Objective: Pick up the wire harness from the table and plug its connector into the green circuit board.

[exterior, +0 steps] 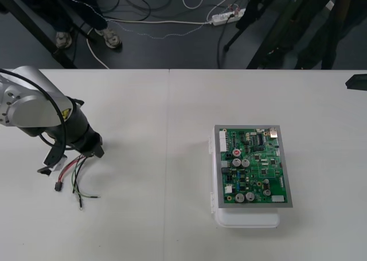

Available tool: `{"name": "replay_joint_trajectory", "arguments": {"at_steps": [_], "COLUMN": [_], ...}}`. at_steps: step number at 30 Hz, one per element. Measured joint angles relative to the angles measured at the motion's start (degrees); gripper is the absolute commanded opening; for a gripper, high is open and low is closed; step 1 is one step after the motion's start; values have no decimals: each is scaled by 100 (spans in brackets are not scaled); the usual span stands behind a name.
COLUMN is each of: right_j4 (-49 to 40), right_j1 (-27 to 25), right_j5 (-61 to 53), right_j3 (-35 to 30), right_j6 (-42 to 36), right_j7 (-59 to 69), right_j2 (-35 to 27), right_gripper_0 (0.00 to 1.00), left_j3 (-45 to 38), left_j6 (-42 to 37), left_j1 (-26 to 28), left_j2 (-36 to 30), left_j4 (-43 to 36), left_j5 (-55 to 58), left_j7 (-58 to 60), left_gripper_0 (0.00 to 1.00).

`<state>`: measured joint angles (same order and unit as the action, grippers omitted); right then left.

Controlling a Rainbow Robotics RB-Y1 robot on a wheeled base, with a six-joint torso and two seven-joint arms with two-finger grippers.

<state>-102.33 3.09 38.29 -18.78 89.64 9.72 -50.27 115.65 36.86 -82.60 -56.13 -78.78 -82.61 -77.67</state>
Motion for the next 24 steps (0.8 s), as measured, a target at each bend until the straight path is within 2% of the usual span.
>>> {"name": "replay_joint_trajectory", "arguments": {"at_steps": [11,24], "right_j4": [-6,-9], "right_j1": [0,0], "right_j5": [-12,-13], "right_j3": [1,1], "right_j6": [0,0], "right_j7": [-4,-4], "right_j2": [1,1], "right_gripper_0": [100,100], "left_j3": [0,0], "left_j6": [-233,-233], "left_j1": [186,198], "left_j2": [273,291], "left_j4": [265,269], "left_j5": [-62,-210], "left_j7": [-2,-5], "left_gripper_0": [87,87]}}
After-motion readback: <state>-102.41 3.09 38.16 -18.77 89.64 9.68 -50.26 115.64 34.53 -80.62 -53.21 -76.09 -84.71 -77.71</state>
